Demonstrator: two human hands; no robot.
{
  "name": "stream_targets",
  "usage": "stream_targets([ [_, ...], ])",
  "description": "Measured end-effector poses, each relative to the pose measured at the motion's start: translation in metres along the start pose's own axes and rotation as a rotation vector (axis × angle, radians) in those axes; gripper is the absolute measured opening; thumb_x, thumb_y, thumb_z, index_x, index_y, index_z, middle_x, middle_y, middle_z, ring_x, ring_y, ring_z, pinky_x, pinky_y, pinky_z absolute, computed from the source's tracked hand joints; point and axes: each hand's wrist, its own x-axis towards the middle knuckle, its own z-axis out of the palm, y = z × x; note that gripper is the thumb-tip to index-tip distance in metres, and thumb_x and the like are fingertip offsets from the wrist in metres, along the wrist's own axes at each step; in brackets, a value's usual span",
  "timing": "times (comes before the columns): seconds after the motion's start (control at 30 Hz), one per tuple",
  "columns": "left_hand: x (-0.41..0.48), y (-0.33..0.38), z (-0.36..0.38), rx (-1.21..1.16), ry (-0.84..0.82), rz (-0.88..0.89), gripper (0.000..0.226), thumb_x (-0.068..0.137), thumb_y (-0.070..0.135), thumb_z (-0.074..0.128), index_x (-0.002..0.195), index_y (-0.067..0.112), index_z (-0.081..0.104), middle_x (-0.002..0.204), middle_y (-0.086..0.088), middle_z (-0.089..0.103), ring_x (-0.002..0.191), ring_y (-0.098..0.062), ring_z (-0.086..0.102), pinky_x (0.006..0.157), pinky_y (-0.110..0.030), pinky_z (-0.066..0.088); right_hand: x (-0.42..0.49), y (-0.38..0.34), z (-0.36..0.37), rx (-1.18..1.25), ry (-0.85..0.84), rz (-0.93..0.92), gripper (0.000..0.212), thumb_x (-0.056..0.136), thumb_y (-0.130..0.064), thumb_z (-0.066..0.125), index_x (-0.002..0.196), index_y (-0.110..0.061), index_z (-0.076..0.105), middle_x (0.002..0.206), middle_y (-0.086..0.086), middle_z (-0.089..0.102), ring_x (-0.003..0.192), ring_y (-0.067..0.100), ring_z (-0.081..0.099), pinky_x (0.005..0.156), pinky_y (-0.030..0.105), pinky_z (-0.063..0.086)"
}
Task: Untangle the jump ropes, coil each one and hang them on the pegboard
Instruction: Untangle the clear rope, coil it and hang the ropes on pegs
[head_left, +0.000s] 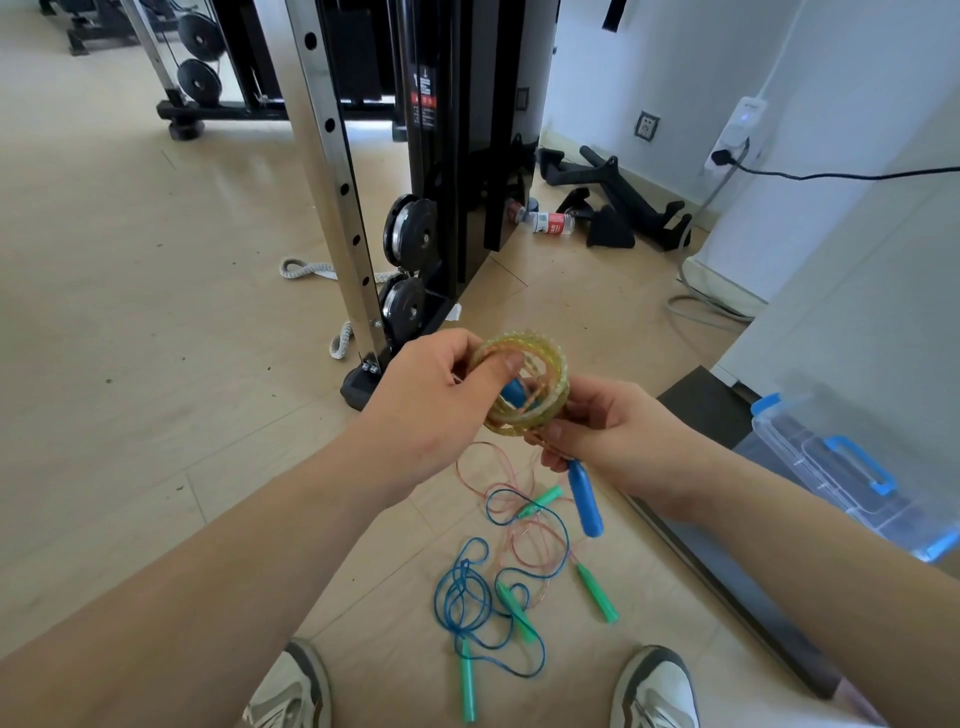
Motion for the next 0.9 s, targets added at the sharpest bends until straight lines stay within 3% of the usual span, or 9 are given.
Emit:
stream_targets([
  [0.17, -0.004, 0.004, 0.004, -0.054, 0.053, -0.029, 0.026, 0.100, 0.036, 0.063, 0.083, 0.016, 0.062, 0.076, -0.022, 0.064, 0.046, -0.018, 0.048, 0.040, -0.020, 0.041, 0.002, 0.000, -0.001, -0.019, -0.024, -0.029, 0.044, 0.097, 0.011, 0.054, 0.113, -0.024, 0.076, 0.098, 0.011, 0.074, 0.077, 0.016, 0.068, 0.082, 0.037, 0.060],
  [0.27, -0.001, 0.002, 0.003, -0.106, 0.005, -0.109, 0.028, 0.099, 0.036, 0.065, 0.085, 0.013, 0.068, 0.071, -0.010, 0.064, 0.047, -0.018, 0.048, 0.044, -0.024, 0.043, 0.001, 0.001, -0.001, 0.017, -0.030, -0.046, 0.043, 0.093, 0.016, 0.056, 0.113, -0.017, 0.075, 0.097, 0.002, 0.076, 0.085, 0.014, 0.069, 0.088, 0.036, 0.059],
  [0.4, 0.000, 0.001, 0.002, -0.142, -0.075, -0.144, 0.031, 0.099, 0.040, 0.064, 0.087, 0.012, 0.068, 0.070, -0.006, 0.064, 0.048, -0.016, 0.051, 0.055, -0.028, 0.046, -0.001, 0.012, -0.007, 0.264, 0.027, -0.064, 0.041, 0.083, 0.011, 0.073, 0.120, -0.007, 0.070, 0.112, 0.020, 0.074, 0.098, 0.027, 0.072, 0.102, 0.049, 0.056],
  [0.47, -0.004, 0.002, 0.006, -0.120, -0.066, -0.116, 0.029, 0.102, 0.037, 0.060, 0.089, 0.011, 0.064, 0.067, -0.007, 0.061, 0.045, -0.013, 0.053, 0.052, -0.024, 0.046, -0.001, 0.016, -0.009, 0.370, 0.034, -0.042, 0.047, 0.076, 0.002, 0.076, 0.121, 0.000, 0.065, 0.111, 0.021, 0.073, 0.097, 0.032, 0.072, 0.099, 0.050, 0.057],
  [0.57, -0.009, 0.005, 0.012, -0.010, -0.020, -0.027, 0.024, 0.104, 0.028, 0.057, 0.089, 0.010, 0.060, 0.066, -0.009, 0.063, 0.042, -0.012, 0.060, 0.042, -0.019, 0.045, -0.003, 0.009, -0.007, 0.545, -0.058, 0.019, 0.049, 0.075, -0.002, 0.060, 0.123, 0.008, 0.060, 0.108, 0.021, 0.069, 0.093, 0.033, 0.063, 0.085, 0.044, 0.052],
  [0.63, -0.009, 0.005, 0.014, 0.044, 0.019, 0.019, 0.023, 0.104, 0.025, 0.056, 0.090, 0.006, 0.058, 0.077, -0.013, 0.066, 0.045, -0.016, 0.066, 0.041, -0.023, 0.050, -0.006, -0.002, -0.003, 0.634, -0.120, 0.053, 0.046, 0.078, -0.020, 0.059, 0.121, -0.003, 0.065, 0.107, 0.016, 0.066, 0.089, 0.027, 0.059, 0.081, 0.041, 0.043],
  [0.73, -0.011, 0.004, 0.019, 0.059, 0.026, 0.039, 0.023, 0.102, 0.023, 0.057, 0.088, 0.004, 0.057, 0.077, -0.011, 0.067, 0.047, -0.019, 0.069, 0.048, -0.039, 0.057, -0.007, -0.007, 0.006, 0.449, -0.093, 0.043, 0.055, 0.087, -0.059, 0.063, 0.117, -0.013, 0.071, 0.105, 0.010, 0.067, 0.091, 0.027, 0.055, 0.081, 0.044, 0.035],
  [0.83, -0.012, 0.005, 0.022, 0.021, -0.020, 0.001, 0.024, 0.100, 0.025, 0.059, 0.088, 0.005, 0.060, 0.077, -0.015, 0.071, 0.053, -0.023, 0.072, 0.055, -0.043, 0.061, -0.004, -0.006, 0.012, 0.459, 0.009, -0.008, 0.044, 0.093, -0.042, 0.070, 0.113, -0.002, 0.069, 0.098, 0.012, 0.071, 0.083, 0.025, 0.068, 0.079, 0.035, 0.049],
  [0.9, -0.013, 0.007, 0.021, -0.114, -0.067, -0.079, 0.021, 0.100, 0.026, 0.062, 0.090, 0.007, 0.063, 0.078, -0.012, 0.074, 0.057, -0.022, 0.074, 0.062, -0.040, 0.061, -0.002, -0.005, 0.009, 0.518, 0.029, 0.004, 0.046, 0.095, -0.033, 0.069, 0.122, 0.003, 0.064, 0.108, 0.019, 0.069, 0.092, 0.031, 0.068, 0.083, 0.041, 0.055],
])
